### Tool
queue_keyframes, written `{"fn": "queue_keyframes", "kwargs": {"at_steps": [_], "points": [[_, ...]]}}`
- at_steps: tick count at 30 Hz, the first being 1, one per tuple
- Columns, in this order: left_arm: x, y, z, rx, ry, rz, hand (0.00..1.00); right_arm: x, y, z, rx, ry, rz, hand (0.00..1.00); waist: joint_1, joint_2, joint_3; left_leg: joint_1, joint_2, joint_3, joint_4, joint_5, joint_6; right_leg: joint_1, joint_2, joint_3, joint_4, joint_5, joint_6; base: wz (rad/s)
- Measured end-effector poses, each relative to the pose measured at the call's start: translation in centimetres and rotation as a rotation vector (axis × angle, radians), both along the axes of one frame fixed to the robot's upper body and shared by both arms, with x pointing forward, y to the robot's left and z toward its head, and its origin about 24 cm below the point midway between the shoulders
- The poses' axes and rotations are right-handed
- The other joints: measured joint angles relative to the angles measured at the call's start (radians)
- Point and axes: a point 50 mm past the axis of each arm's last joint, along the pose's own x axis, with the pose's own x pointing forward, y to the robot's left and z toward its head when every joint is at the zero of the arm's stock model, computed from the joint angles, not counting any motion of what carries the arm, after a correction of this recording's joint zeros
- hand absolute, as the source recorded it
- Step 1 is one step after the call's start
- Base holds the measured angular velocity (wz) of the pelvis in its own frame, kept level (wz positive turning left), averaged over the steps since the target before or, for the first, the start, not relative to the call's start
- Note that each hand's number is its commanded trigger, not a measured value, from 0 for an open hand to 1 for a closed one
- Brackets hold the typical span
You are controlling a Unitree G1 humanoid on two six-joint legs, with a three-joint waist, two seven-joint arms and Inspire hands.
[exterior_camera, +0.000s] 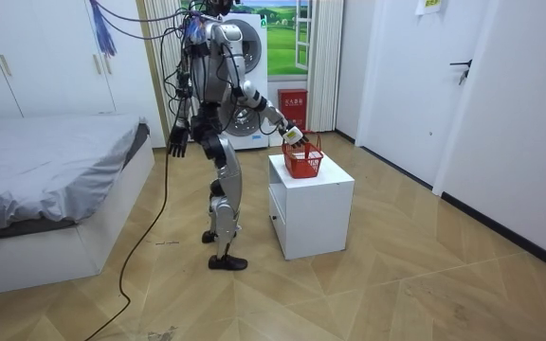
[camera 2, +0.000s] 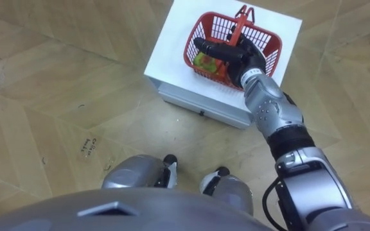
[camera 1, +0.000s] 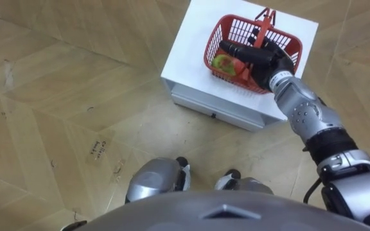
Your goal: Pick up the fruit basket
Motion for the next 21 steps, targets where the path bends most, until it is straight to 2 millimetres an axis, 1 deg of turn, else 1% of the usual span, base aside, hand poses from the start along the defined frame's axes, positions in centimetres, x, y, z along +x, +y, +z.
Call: {"fn": "queue_keyframes", "kwargs": {"at_steps": [7,8,10,12,14,17,18,19,20,21], "points": [[0.13,-0.02,-0.01,-0.001,-0.004,-0.001,0.0,0.0,-0.01,0.0,-0.002,0.0,0.001,0.0,-0.008,-0.006,-0.0036,0.005,0.0,0.003,-0.005,0.0,0.0,0.006,0.0,0.002,-0.002,0.0,0.0,0.0],[0.12,-0.01,0.0,-0.001,-0.002,0.0,0.0,-0.04,-0.03,-0.03,-0.008,0.0,0.003,0.0,-0.015,-0.006,-0.0036,0.013,0.0,0.003,-0.008,0.0,0.0,0.016,0.001,0.001,-0.008,0.0,0.0,0.0],[0.25,0.04,0.02,0.002,-0.004,-0.011,0.0,-0.01,0.0,0.01,-0.008,-0.002,0.004,0.0,-0.017,-0.01,-0.0063,0.018,0.0,0.006,-0.013,0.0,0.0,0.021,0.004,0.004,-0.014,0.001,0.002,0.0],[0.51,0.02,0.03,0.002,-0.014,-0.022,0.0,0.0,0.0,0.04,-0.005,-0.002,0.001,0.0,-0.023,-0.019,-0.0109,0.024,0.001,0.009,-0.016,0.0,0.0,0.022,0.005,0.006,-0.014,0.001,0.002,-0.02],[0.65,-0.01,0.05,0.001,-0.023,-0.023,0.0,-0.01,0.01,0.05,-0.001,-0.002,-0.001,0.0,-0.03,-0.024,-0.0124,0.038,0.003,0.011,-0.023,0.001,0.0,0.029,0.005,0.008,-0.015,0.001,0.002,-0.06],[0.68,0.0,0.05,0.005,-0.025,-0.025,0.0,0.09,0.11,0.24,0.017,-0.013,-0.001,0.0,-0.041,-0.033,-0.0139,0.056,0.004,0.02,-0.035,0.001,0.0,0.042,0.006,0.023,-0.018,0.001,0.002,-0.09],[0.68,0.02,0.06,0.006,-0.025,-0.025,0.0,0.1,0.12,0.25,0.018,-0.016,0.001,0.0,-0.049,-0.038,-0.0123,0.066,0.004,0.021,-0.04,0.001,0.0,0.049,0.009,0.03,-0.022,0.002,0.002,-0.06],[0.63,0.02,0.06,0.006,-0.024,-0.025,0.0,0.08,0.12,0.24,0.018,-0.016,0.002,0.0,-0.052,-0.041,-0.0126,0.07,0.004,0.023,-0.043,0.001,0.0,0.054,0.011,0.032,-0.027,0.002,0.003,-0.05],[0.61,0.01,0.07,0.006,-0.024,-0.025,0.0,0.11,0.13,0.29,0.021,-0.022,0.007,0.0,-0.057,-0.046,-0.0152,0.071,0.004,0.024,-0.044,0.0,0.0,0.058,0.015,0.036,-0.037,0.004,0.006,-0.05],[0.81,-0.01,0.07,0.005,-0.032,-0.027,0.0,0.17,0.09,0.45,0.02,-0.03,0.008,0.0,-0.063,-0.051,-0.0139,0.072,0.006,0.026,-0.044,0.0,0.0,0.058,0.016,0.038,-0.038,0.004,0.005,-0.06]]}}
